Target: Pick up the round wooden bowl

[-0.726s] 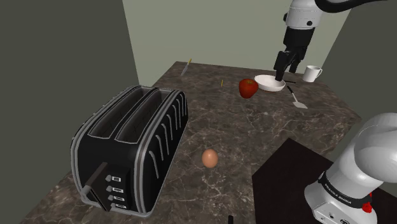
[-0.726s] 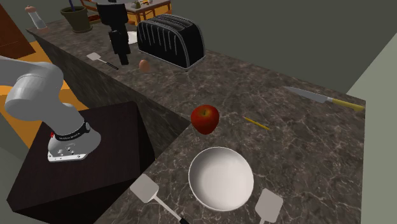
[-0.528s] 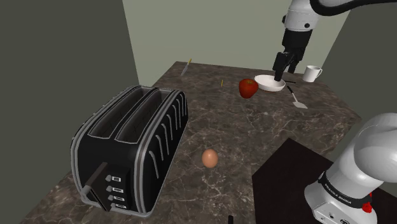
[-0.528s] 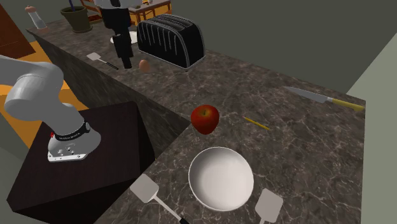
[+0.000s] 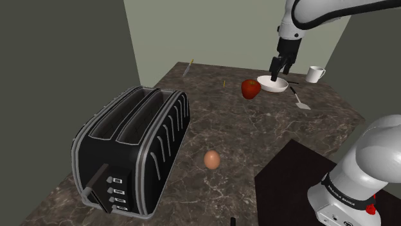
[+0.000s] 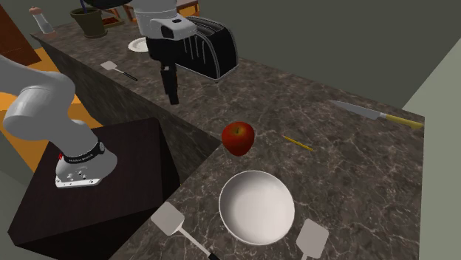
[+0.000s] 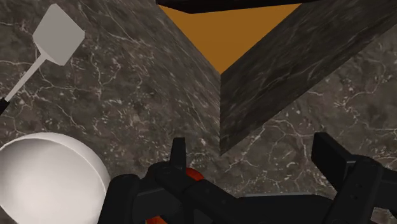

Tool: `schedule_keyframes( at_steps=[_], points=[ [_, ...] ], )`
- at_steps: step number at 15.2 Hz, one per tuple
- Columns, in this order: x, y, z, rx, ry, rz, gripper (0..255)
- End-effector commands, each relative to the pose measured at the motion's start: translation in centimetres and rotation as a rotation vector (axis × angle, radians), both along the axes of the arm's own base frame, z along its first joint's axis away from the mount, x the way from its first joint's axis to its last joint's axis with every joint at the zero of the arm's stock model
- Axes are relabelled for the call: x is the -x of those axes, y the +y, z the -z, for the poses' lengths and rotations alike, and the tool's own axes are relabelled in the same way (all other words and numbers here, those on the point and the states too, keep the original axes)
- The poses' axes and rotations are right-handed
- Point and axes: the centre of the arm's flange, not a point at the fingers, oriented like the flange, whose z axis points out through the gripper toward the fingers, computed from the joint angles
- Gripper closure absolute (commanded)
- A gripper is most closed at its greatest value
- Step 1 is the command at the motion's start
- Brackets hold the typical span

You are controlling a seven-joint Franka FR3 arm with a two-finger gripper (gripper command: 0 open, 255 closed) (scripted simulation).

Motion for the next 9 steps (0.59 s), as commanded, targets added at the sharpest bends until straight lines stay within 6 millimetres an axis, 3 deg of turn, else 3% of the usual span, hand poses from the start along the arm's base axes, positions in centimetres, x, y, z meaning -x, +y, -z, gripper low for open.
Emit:
schedule_keyframes(
  at_steps=[1,9],
  points=[
    [-1.4,-1.8,1.2,0.0,0.0,-0.002,0],
    [-7.0,-9.7,5.5,-0.004,0.001,-0.004,0]
  ],
)
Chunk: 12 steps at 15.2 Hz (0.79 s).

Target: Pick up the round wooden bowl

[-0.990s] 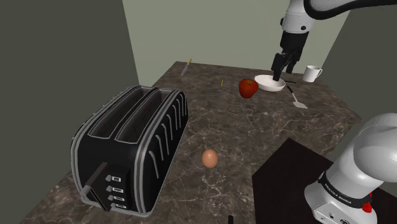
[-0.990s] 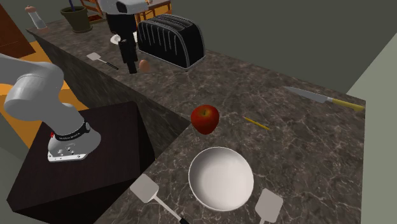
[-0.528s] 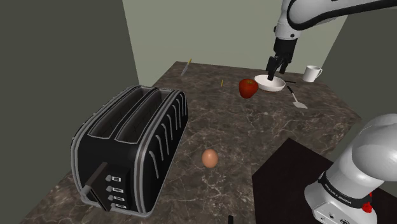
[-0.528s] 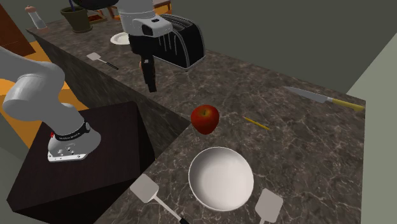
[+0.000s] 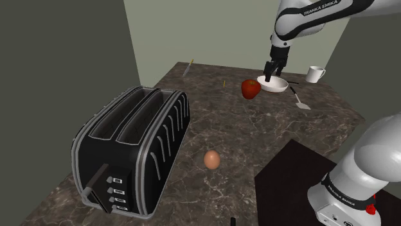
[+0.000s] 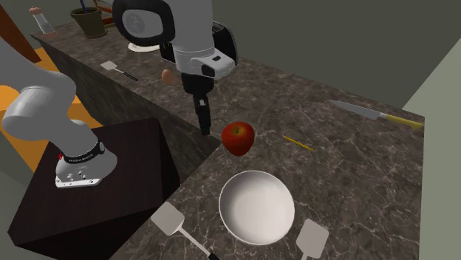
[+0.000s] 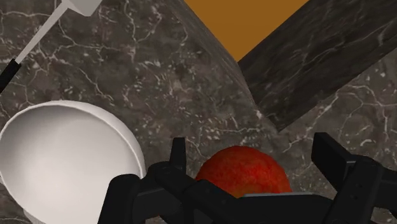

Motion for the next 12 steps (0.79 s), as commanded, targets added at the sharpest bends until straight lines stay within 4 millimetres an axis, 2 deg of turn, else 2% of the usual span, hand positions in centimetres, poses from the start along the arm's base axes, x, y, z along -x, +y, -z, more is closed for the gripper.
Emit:
schedule_keyframes(
  at_steps=[1,12],
  points=[
    [-1.5,-2.1,1.0,0.0,0.0,-0.002,0],
    [-9.1,-12.6,6.9,-0.005,0.001,-0.005,0]
  ],
)
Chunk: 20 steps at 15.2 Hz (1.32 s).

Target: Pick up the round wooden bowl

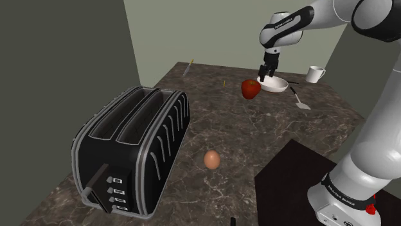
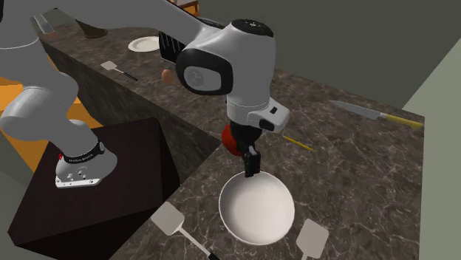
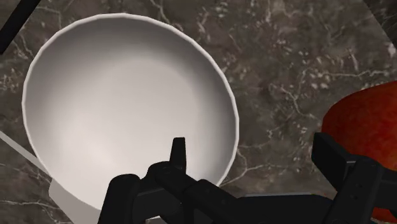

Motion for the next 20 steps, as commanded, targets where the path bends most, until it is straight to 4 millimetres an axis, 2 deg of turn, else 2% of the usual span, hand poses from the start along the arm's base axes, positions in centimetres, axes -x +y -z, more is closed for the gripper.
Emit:
schedule_keyframes(
  at_steps=[1,7,9,10,18,20],
  points=[
    [-0.6,-0.8,1.0,0.0,0.0,-0.001,0],
    [-0.6,-0.8,4.2,0.0,0.0,-0.001,0],
    [-0.6,-0.8,4.5,0.0,0.0,-0.001,0],
    [-0.6,-0.8,4.4,0.0,0.0,-0.001,255],
    [-0.6,-0.9,4.5,0.0,0.0,-0.001,255],
    [-0.6,-0.8,4.0,0.0,0.0,-0.001,255]
  ],
)
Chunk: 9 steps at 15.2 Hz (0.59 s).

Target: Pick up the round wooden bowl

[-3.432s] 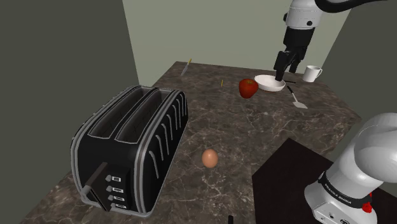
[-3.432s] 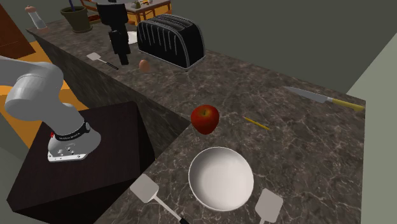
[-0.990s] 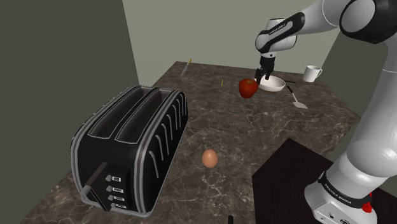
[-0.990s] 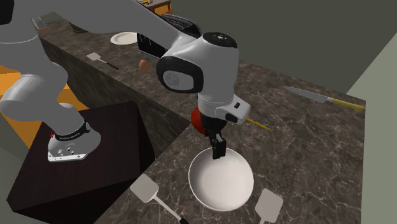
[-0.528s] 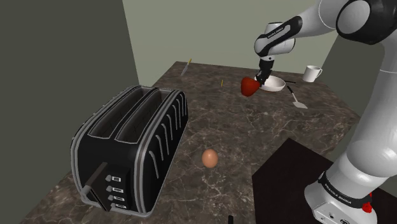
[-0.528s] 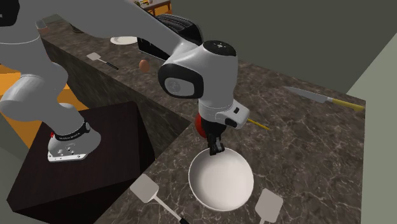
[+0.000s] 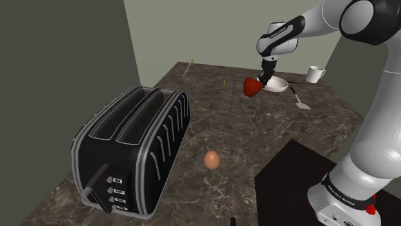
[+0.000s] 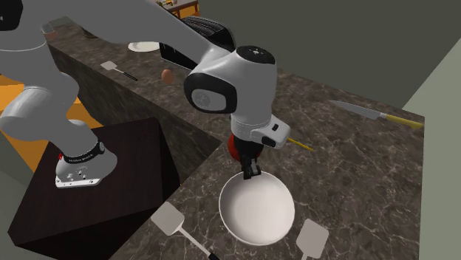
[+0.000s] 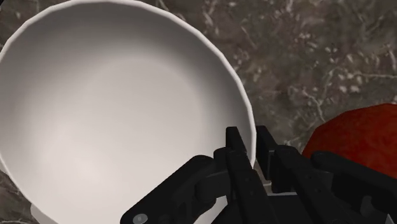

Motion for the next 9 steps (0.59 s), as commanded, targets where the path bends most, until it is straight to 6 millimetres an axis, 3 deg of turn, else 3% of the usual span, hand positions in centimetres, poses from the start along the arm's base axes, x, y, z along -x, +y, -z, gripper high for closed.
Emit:
schedule_keyframes(
  at_steps=[1,9],
  points=[
    [0.0,0.0,-0.7,-0.001,0.001,0.0,255],
    [0.0,0.0,-5.0,-0.001,0.001,0.0,255]
  ],
)
